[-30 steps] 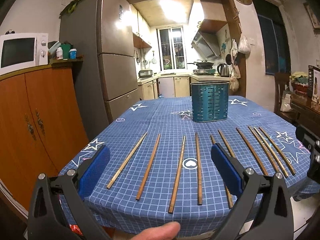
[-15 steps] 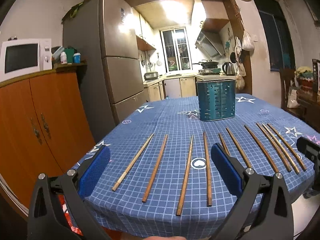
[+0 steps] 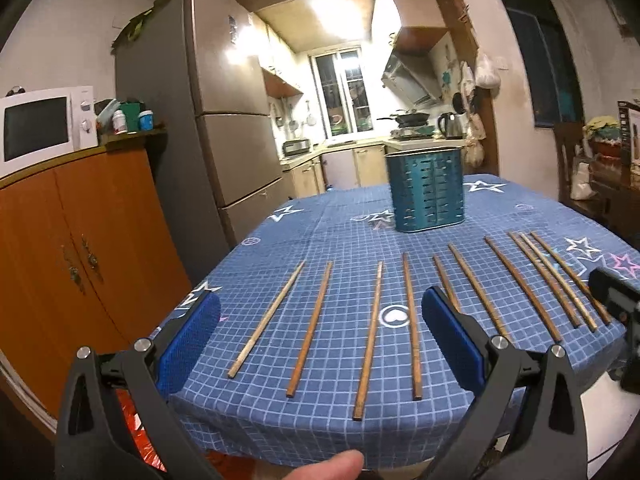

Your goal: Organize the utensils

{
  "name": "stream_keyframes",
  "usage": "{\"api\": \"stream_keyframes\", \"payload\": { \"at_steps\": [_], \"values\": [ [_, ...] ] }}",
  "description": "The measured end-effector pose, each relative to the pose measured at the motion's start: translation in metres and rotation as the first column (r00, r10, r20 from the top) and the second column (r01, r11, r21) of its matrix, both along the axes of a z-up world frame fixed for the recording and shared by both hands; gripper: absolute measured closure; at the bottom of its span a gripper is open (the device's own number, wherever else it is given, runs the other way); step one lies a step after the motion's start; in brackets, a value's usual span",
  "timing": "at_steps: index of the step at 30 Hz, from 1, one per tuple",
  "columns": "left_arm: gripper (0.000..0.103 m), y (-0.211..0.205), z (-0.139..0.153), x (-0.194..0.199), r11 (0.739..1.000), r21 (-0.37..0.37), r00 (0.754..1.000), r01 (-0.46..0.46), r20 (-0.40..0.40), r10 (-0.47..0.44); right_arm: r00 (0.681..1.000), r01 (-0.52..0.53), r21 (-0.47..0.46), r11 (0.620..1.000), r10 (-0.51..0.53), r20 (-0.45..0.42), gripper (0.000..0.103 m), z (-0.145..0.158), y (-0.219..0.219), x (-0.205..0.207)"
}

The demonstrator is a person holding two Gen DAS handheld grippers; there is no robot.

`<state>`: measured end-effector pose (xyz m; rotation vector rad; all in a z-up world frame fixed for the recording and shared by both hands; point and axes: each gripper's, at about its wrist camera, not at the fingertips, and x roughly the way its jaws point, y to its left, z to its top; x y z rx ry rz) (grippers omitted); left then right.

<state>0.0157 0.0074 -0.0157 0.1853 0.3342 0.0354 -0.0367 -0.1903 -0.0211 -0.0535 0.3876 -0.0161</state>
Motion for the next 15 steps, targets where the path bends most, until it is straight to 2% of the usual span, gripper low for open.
{"api": "stream_keyframes", "payload": {
  "at_steps": [5, 15],
  "values": [
    [0.006, 0.0036, 0.0019, -0.0018, 0.998, -0.046, 0.999, 0.039, -0.006, -0.040, 1.000, -0.011, 0.032, 0.999, 0.011, 0.002, 0.003, 0.0029, -0.0035, -0.0009],
    [0.006, -0.0046, -0.0022, 0.0003, 0.995, -0.046, 0.996, 0.086, -0.035, -0.087, 1.000, -0.016, 0.044, 0.999, 0.016, 0.003, 0.003, 0.0048, -0.0051, 0.0000]
  ]
}}
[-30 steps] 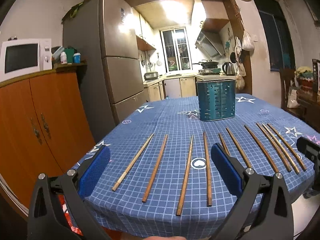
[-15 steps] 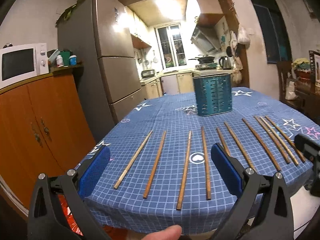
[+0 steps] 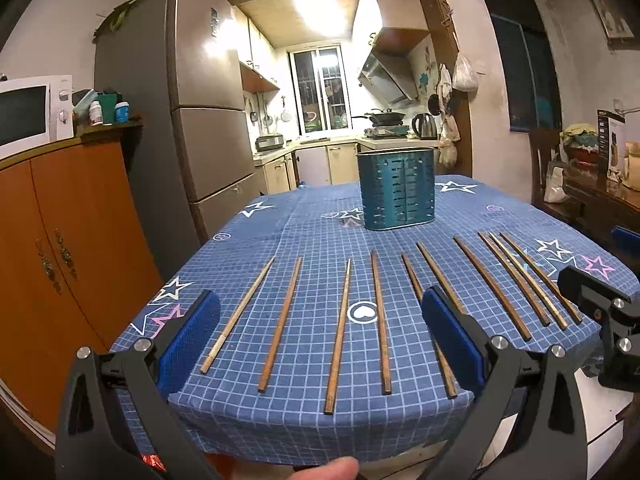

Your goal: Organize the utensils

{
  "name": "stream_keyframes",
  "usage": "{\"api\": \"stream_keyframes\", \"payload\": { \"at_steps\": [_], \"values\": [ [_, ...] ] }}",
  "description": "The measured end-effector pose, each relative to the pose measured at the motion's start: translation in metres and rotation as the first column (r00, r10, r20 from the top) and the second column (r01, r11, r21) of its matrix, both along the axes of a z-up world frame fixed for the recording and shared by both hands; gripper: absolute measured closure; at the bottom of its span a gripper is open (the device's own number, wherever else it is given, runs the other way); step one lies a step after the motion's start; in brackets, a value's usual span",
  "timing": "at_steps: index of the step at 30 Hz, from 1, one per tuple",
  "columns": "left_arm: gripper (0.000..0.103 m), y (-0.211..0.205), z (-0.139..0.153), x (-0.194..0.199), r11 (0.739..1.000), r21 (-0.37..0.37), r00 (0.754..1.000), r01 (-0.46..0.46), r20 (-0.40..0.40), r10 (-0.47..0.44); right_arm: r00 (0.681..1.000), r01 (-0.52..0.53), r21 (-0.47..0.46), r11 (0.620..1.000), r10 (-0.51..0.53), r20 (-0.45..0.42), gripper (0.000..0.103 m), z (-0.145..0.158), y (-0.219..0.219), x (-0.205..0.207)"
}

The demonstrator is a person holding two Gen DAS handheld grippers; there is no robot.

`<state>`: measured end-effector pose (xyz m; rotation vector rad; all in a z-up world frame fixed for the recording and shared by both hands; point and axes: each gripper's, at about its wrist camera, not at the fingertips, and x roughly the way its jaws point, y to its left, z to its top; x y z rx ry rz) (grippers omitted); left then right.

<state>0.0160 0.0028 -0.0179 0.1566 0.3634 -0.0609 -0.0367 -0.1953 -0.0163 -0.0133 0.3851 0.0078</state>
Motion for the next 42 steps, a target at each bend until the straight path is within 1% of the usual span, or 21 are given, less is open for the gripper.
{"api": "stream_keyframes", "payload": {
  "at_steps": [10, 26, 27, 29, 30, 33, 35, 37, 40, 41, 42],
  "values": [
    [0.006, -0.005, -0.003, 0.003, 1.000, 0.017, 0.999, 0.004, -0.038, -0.003, 1.000, 0.000, 0.000, 1.000, 0.000, 0.006, 0.003, 0.000, 0.001, -0.001],
    [0.006, -0.007, -0.003, 0.004, 0.999, 0.027, 0.998, 0.019, -0.063, -0.018, 1.000, 0.007, -0.008, 1.000, -0.007, 0.022, 0.003, 0.003, 0.001, -0.005],
    [0.006, -0.003, -0.002, 0.005, 0.999, 0.032, 0.998, 0.019, -0.065, -0.017, 0.999, 0.015, -0.016, 1.000, -0.015, 0.028, 0.003, 0.005, 0.001, -0.006],
    [0.006, 0.009, -0.001, 0.009, 1.000, 0.019, 0.998, 0.013, -0.066, -0.012, 0.999, 0.034, -0.029, 0.999, -0.033, 0.039, 0.003, 0.008, -0.004, -0.007],
    [0.006, 0.022, 0.000, 0.012, 1.000, -0.006, 0.997, 0.007, -0.071, -0.008, 0.998, 0.043, -0.031, 0.999, -0.041, 0.045, 0.003, 0.010, -0.007, -0.008],
    [0.006, 0.060, -0.006, 0.021, 0.998, -0.069, 0.991, 0.002, -0.130, -0.011, 0.996, 0.078, -0.015, 0.997, -0.077, 0.051, 0.003, 0.013, -0.023, -0.009],
    [0.006, 0.090, -0.015, 0.022, 0.995, -0.102, 0.987, -0.023, -0.162, 0.006, 0.994, 0.102, 0.008, 0.995, -0.102, 0.027, 0.003, 0.010, -0.038, -0.007],
    [0.006, 0.110, -0.022, 0.021, 0.995, -0.083, 0.985, -0.047, -0.169, 0.033, 0.993, 0.120, 0.021, 0.993, -0.120, -0.003, 0.003, 0.004, -0.050, -0.004],
    [0.006, 0.125, -0.030, 0.023, 0.998, -0.043, 0.983, -0.036, -0.183, 0.028, 0.991, 0.122, 0.040, 0.992, -0.120, -0.061, 0.003, -0.009, -0.066, -0.002],
    [0.009, 0.127, -0.031, 0.025, 0.999, -0.029, 0.983, -0.030, -0.185, 0.024, 0.991, 0.114, 0.038, 0.993, -0.111, -0.079, 0.004, -0.013, -0.068, -0.001],
    [0.011, 0.129, -0.033, 0.028, 0.999, -0.017, 0.982, -0.027, -0.189, 0.023, 0.990, 0.110, 0.033, 0.993, -0.107, -0.088, 0.008, -0.017, -0.069, -0.001]
  ]
}}
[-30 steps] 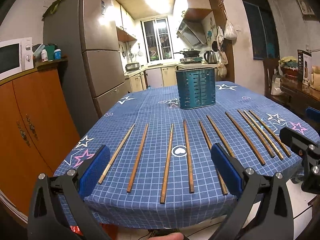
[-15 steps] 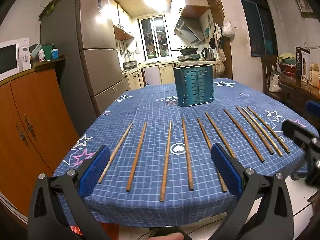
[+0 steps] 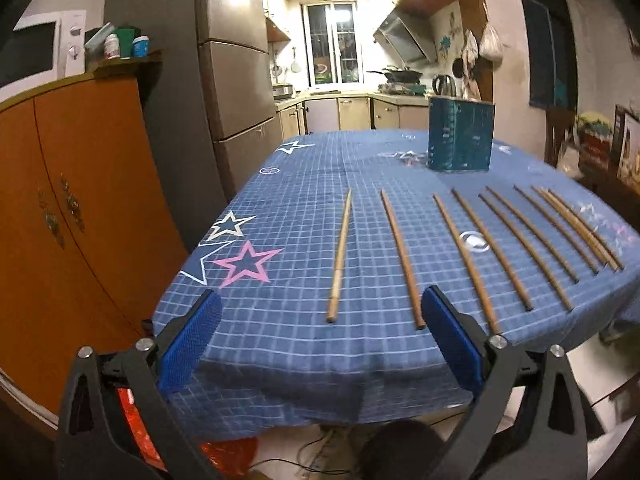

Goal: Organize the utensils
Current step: 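Lower the left tool and close it on one wooden chopstick, then close the right tool on another chopstick while the left tool holds its chopstick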

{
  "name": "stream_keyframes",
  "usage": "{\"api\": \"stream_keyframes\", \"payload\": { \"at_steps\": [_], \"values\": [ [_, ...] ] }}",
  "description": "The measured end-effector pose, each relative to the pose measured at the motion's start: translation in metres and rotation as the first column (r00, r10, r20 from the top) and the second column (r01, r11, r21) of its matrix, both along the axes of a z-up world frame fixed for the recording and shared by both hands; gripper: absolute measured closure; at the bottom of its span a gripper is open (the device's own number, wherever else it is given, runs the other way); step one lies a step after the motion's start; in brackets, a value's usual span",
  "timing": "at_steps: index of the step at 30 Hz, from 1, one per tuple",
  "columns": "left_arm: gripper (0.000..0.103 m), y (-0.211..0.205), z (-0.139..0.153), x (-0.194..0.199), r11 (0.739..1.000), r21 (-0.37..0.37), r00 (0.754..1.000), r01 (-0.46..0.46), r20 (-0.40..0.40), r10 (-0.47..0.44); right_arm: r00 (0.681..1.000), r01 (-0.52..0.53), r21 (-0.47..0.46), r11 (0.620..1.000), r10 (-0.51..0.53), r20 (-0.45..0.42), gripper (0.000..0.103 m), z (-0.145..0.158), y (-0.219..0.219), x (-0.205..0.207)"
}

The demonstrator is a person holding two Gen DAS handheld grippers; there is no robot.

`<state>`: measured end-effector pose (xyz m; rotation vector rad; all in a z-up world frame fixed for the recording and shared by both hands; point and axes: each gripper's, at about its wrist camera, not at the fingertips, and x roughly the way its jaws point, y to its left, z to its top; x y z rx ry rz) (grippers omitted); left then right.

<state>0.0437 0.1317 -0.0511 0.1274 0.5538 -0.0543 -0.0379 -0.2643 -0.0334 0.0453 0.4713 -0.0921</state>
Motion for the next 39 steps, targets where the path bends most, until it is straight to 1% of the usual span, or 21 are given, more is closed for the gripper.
{"api": "stream_keyframes", "payload": {
  "at_steps": [1, 2, 3, 4, 5, 6, 8, 9, 10, 11, 12, 15, 17, 18, 20, 22, 24, 27, 32, 35, 39],
  "values": [
    [0.017, 0.001, -0.002, 0.003, 1.000, 0.011, 1.000, 0.001, -0.007, -0.001, 1.000, -0.007, -0.006, 1.000, 0.007, -0.007, 0.011, -0.003, 0.000, 0.000],
    [0.022, 0.002, -0.003, 0.006, 1.000, 0.014, 1.000, 0.007, -0.013, -0.007, 1.000, -0.019, -0.012, 1.000, 0.019, -0.017, 0.017, -0.007, 0.001, -0.002],
    [0.025, 0.003, -0.006, 0.009, 1.000, 0.007, 0.999, 0.022, -0.027, -0.022, 0.999, -0.027, -0.015, 1.000, 0.027, -0.022, 0.024, -0.009, 0.002, -0.002],
    [0.031, 0.005, -0.008, 0.013, 0.999, -0.001, 0.999, 0.033, -0.038, -0.033, 0.999, -0.039, -0.022, 0.999, 0.038, -0.030, 0.027, -0.011, 0.005, -0.004],
    [0.039, 0.008, -0.011, 0.014, 0.999, -0.007, 0.998, 0.041, -0.047, -0.042, 0.998, -0.051, -0.028, 0.998, 0.050, -0.039, 0.034, -0.014, 0.008, -0.005],
    [0.043, 0.010, -0.015, 0.018, 0.998, -0.012, 0.996, 0.057, -0.063, -0.058, 0.997, -0.061, -0.033, 0.998, 0.060, -0.047, 0.043, -0.016, 0.012, -0.006],
    [0.060, 0.010, -0.023, 0.022, 0.997, -0.006, 0.993, 0.079, -0.082, -0.079, 0.994, -0.086, -0.042, 0.995, 0.083, -0.068, 0.053, -0.021, 0.019, -0.006],
    [0.063, 0.011, -0.028, 0.024, 0.996, -0.002, 0.991, 0.094, -0.091, -0.094, 0.992, -0.099, -0.041, 0.994, 0.096, -0.076, 0.057, -0.024, 0.023, -0.007],
    [0.069, 0.011, -0.030, 0.025, 0.995, -0.003, 0.990, 0.104, -0.096, -0.103, 0.990, -0.118, -0.039, 0.992, 0.115, -0.084, 0.059, -0.027, 0.028, -0.006],
    [0.074, 0.011, -0.033, 0.026, 0.993, -0.006, 0.989, 0.114, -0.098, -0.114, 0.988, -0.133, -0.040, 0.990, 0.129, -0.089, 0.067, -0.029, 0.032, -0.006],
    [0.075, 0.010, -0.035, 0.026, 0.992, -0.011, 0.986, 0.129, -0.100, -0.130, 0.985, -0.151, -0.044, 0.988, 0.146, -0.094, 0.073, -0.030, 0.039, -0.004],
    [0.082, 0.006, -0.040, 0.027, 0.985, -0.009, 0.981, 0.170, -0.090, -0.170, 0.976, -0.202, -0.051, 0.978, 0.197, -0.096, 0.081, -0.031, 0.057, -0.003],
    [0.086, 0.007, -0.042, 0.028, 0.981, -0.014, 0.978, 0.196, -0.077, -0.196, 0.970, -0.233, -0.063, 0.971, 0.227, -0.089, 0.083, -0.030, 0.070, -0.004],
    [0.087, 0.006, -0.042, 0.029, 0.979, -0.011, 0.976, 0.206, -0.072, -0.206, 0.968, -0.242, -0.062, 0.968, 0.237, -0.086, 0.084, -0.031, 0.074, -0.004],
    [0.092, 0.005, -0.042, 0.030, 0.974, -0.014, 0.972, 0.224, -0.065, -0.224, 0.964, -0.259, -0.056, 0.964, 0.255, -0.080, 0.087, -0.032, 0.082, -0.005],
    [0.096, 0.003, -0.044, 0.028, 0.970, -0.014, 0.969, 0.243, -0.044, -0.244, 0.959, -0.279, -0.046, 0.959, 0.275, -0.071, 0.087, -0.033, 0.093, -0.005],
    [0.096, 0.003, -0.046, 0.028, 0.969, -0.018, 0.969, 0.245, -0.023, -0.246, 0.958, -0.283, -0.052, 0.958, 0.280, -0.060, 0.087, -0.034, 0.103, -0.004],
    [0.097, 0.006, -0.048, 0.028, 0.968, -0.047, 0.969, 0.247, -0.002, -0.247, 0.965, -0.258, -0.060, 0.964, 0.254, -0.063, 0.087, -0.038, 0.114, 0.005],
    [0.098, 0.006, -0.051, 0.024, 0.969, -0.043, 0.970, 0.243, 0.033, -0.242, 0.969, -0.242, -0.067, 0.968, 0.237, -0.073, 0.087, -0.043, 0.129, 0.014],
    [0.098, 0.008, -0.051, 0.023, 0.968, -0.060, 0.969, 0.245, 0.044, -0.242, 0.973, -0.222, -0.076, 0.972, 0.215, -0.085, 0.087, -0.045, 0.133, 0.017],
    [0.098, 0.009, -0.053, 0.021, 0.967, -0.058, 0.968, 0.248, 0.055, -0.245, 0.981, -0.177, -0.067, 0.982, 0.170, -0.097, 0.086, -0.050, 0.133, 0.026]
  ]
}}
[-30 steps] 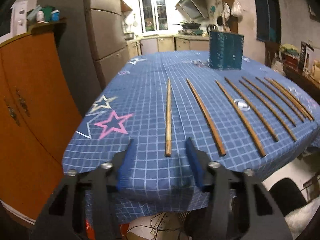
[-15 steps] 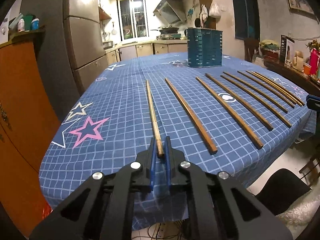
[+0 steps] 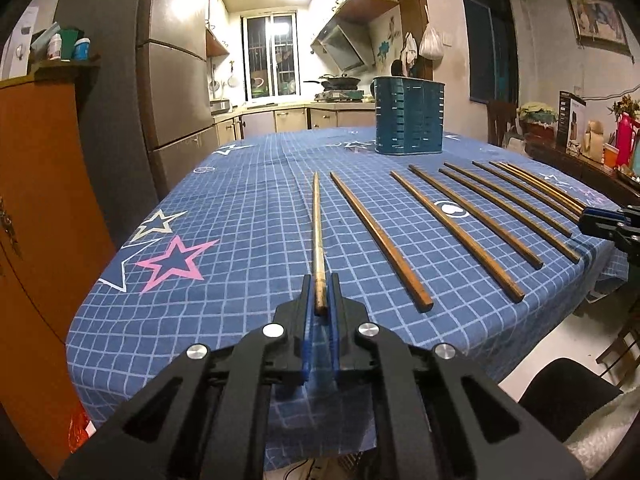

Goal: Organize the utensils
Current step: 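Close the right tool on another chopstick while the left tool holds its chopstick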

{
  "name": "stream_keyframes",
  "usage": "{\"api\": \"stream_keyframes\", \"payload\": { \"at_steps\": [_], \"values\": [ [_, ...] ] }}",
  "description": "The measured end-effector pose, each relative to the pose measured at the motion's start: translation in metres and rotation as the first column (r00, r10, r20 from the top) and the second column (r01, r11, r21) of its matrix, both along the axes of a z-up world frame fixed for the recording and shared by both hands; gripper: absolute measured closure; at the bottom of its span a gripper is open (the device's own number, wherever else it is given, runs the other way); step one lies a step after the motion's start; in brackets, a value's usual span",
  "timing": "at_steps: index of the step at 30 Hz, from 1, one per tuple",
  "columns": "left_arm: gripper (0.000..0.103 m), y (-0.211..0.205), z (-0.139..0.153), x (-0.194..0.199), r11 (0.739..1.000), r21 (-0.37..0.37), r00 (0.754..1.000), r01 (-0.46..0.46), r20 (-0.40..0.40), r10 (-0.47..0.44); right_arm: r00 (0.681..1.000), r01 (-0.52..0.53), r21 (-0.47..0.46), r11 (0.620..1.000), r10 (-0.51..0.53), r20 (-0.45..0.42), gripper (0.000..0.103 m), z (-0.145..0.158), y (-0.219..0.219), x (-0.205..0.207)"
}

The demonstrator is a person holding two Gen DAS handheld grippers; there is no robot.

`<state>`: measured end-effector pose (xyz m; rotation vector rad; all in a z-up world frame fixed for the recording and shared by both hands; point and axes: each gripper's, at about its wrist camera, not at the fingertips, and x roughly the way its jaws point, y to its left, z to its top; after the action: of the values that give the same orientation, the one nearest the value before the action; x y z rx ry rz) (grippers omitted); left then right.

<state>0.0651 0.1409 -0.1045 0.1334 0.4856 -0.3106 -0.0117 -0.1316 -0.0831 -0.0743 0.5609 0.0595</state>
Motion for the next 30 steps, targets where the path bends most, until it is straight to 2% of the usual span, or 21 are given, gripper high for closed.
{"api": "stream_keyframes", "payload": {
  "at_steps": [7, 21, 30],
  "values": [
    [0.098, 0.003, -0.001, -0.003, 1.000, -0.005, 1.000, 0.005, 0.014, -0.005, 0.998, 0.047, -0.020, 0.999, -0.048, -0.041, 0.086, -0.011, 0.002, 0.015],
    [0.098, 0.003, 0.002, -0.009, 1.000, 0.001, 1.000, -0.009, 0.012, 0.009, 0.997, 0.076, -0.004, 0.997, -0.076, 0.005, 0.086, -0.017, 0.003, 0.012],
    [0.098, 0.003, 0.000, -0.016, 0.999, 0.036, 0.999, -0.018, 0.041, 0.016, 0.997, 0.076, -0.011, 0.997, -0.075, 0.015, 0.086, -0.018, 0.004, 0.007]
  ]
}}
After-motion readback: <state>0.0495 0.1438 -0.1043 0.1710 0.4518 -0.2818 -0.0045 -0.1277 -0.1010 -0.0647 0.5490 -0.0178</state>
